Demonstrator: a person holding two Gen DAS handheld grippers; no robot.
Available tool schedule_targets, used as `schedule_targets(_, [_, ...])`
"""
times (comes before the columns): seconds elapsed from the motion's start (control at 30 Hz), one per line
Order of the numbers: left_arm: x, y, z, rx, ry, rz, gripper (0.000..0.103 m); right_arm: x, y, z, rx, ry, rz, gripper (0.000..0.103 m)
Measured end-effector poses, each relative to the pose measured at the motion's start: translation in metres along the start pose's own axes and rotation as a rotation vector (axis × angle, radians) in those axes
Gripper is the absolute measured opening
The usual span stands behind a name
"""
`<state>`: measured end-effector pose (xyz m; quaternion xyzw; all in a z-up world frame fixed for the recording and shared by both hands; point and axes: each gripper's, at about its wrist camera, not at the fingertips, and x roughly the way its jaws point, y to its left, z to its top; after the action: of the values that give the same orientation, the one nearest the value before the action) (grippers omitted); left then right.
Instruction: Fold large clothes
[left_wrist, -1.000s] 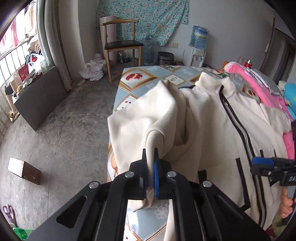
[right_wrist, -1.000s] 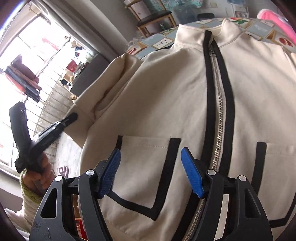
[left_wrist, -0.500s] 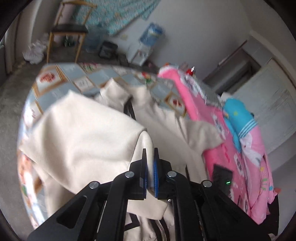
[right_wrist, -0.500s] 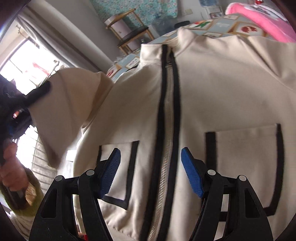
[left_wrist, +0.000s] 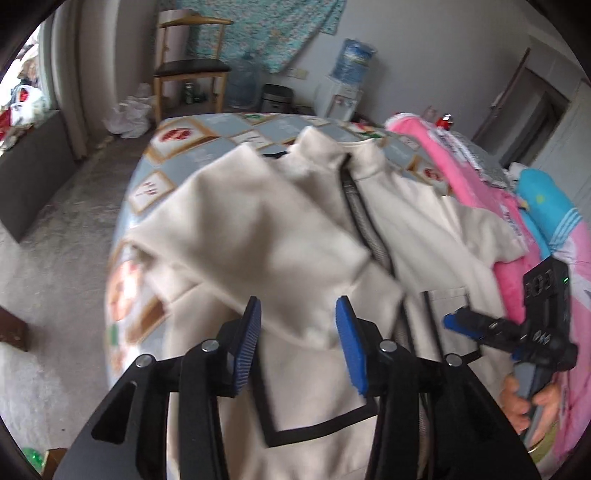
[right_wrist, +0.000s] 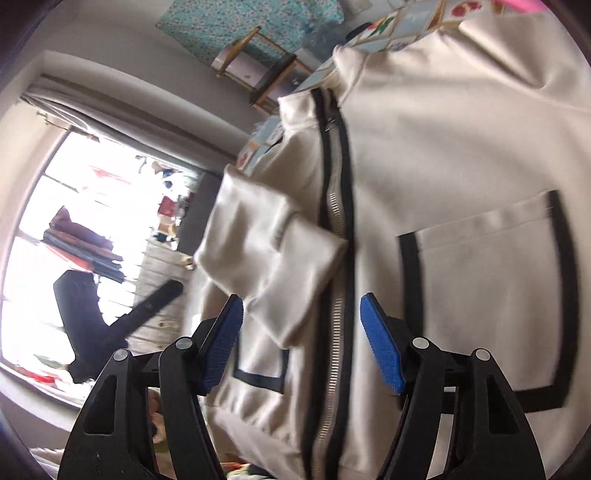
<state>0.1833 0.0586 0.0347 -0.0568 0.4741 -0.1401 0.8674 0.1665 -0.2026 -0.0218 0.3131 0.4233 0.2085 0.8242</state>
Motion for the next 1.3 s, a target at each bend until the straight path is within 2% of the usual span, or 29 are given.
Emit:
schedule_targets(0.03, [0.003, 0.008, -0.004, -0.004, 0.011, 0.025, 0.044, 0.005, 0.002, 0.001, 0.007, 0.013, 0.013, 0.063])
schedule_targets(0.1, [0.008, 0.022, -0.012, -0.019, 0.038, 0.059, 0.044, 0.016, 0.005, 0.005, 0.004, 0.02, -0.024, 0.06])
schedule_targets(0.2, [0.016, 0.039, -0.023, -0.044, 0.065, 0.068, 0.045, 0.028, 0.005, 0.008, 0.008, 0.035, -0.049, 0.055])
schedule_targets(0.3, [0.023, 0.046, -0.032, -0.048, 0.065, 0.093, 0.045, 0.043, 0.003, 0.013, 0.004, 0.044, -0.109, 0.051])
schedule_targets(0.4, [0.027, 0.049, -0.036, -0.03, 0.05, 0.122, 0.045, 0.049, 0.006, 0.016, -0.004, 0.03, -0.134, 0.046])
schedule_targets(0.47, [0.03, 0.052, -0.036, -0.022, 0.043, 0.135, 0.045, 0.053, 0.01, 0.018, -0.01, 0.027, -0.159, 0.039])
schedule_targets(0.57, [0.035, 0.054, -0.037, -0.002, 0.041, 0.168, 0.045, 0.059, 0.015, 0.016, -0.037, 0.014, -0.228, 0.02])
schedule_targets(0.6, [0.037, 0.054, -0.038, 0.004, 0.043, 0.175, 0.045, 0.059, 0.017, 0.015, -0.051, 0.003, -0.261, 0.009])
schedule_targets(0.63, [0.038, 0.054, -0.038, 0.011, 0.045, 0.181, 0.045, 0.058, 0.02, 0.016, -0.062, -0.007, -0.267, 0.007])
schedule_targets(0.77, [0.039, 0.05, -0.038, 0.042, 0.042, 0.208, 0.045, 0.039, 0.046, 0.024, -0.161, -0.095, -0.309, 0.005])
schedule_targets(0.97, [0.043, 0.047, -0.036, 0.045, 0.042, 0.239, 0.045, 0.002, 0.071, 0.055, -0.22, -0.2, -0.267, 0.004])
schedule_targets(1.13, [0.044, 0.045, -0.036, 0.056, 0.044, 0.257, 0.045, -0.038, 0.064, 0.093, -0.198, -0.287, -0.266, 0.004])
schedule_targets(1.3, [0.042, 0.042, -0.035, 0.077, 0.044, 0.262, 0.045, -0.055, 0.02, 0.121, -0.125, -0.27, -0.29, 0.004])
